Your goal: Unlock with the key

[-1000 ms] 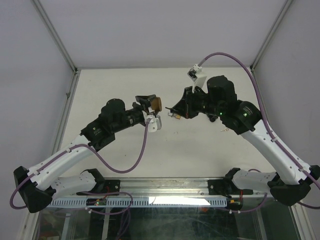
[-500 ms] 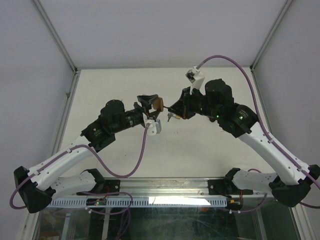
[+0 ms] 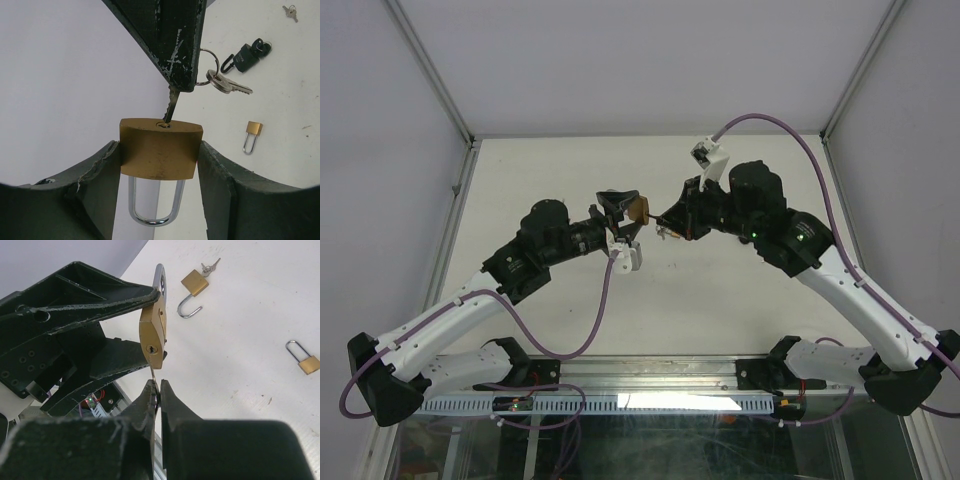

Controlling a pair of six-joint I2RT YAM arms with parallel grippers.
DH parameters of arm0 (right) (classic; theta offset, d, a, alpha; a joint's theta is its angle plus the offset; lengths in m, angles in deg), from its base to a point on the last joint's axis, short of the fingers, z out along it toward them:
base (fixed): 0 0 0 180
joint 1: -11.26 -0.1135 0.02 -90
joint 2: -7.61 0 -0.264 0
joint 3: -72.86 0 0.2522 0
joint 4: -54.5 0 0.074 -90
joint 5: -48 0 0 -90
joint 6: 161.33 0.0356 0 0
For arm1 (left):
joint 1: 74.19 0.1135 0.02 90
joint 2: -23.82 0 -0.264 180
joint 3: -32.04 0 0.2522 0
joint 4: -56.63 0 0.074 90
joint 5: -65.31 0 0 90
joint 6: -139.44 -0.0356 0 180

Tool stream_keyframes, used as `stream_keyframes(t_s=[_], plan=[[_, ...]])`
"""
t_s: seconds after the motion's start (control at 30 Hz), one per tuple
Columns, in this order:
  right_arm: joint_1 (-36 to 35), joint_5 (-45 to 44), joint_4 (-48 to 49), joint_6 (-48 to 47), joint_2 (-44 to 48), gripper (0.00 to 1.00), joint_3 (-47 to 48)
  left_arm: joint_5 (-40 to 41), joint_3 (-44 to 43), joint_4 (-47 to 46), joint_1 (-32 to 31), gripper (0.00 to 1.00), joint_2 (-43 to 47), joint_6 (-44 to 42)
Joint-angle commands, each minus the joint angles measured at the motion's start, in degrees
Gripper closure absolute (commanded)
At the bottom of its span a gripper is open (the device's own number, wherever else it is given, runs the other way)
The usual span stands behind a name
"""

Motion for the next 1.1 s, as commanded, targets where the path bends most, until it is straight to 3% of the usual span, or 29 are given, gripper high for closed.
stream_keyframes(t_s=[0.0,0.47,0.87,1.07], plan=[[-0.2,-1.6,3.7,-0.6,1.4,1.0,0.0,-2.4,-1.6,-8.2,-0.7,1.0,2.1,-1.8],[-0.2,-1.5,4.9,-0.8,0.0,1.0,0.3,-2.5,-1.3,-7.8,-1.1,1.0,2.1,-3.5],[-0.2,-2.9,7.3,0.6,-1.2,1.0,2.0,3.9,-0.9,-8.4,-4.1,1.0,0.6,-12.5],[-0.2,4.9,12.8,0.7,-1.8,1.0,0.6,3.6,0.0,-9.8,-4.7,1.0,0.8,-11.3]])
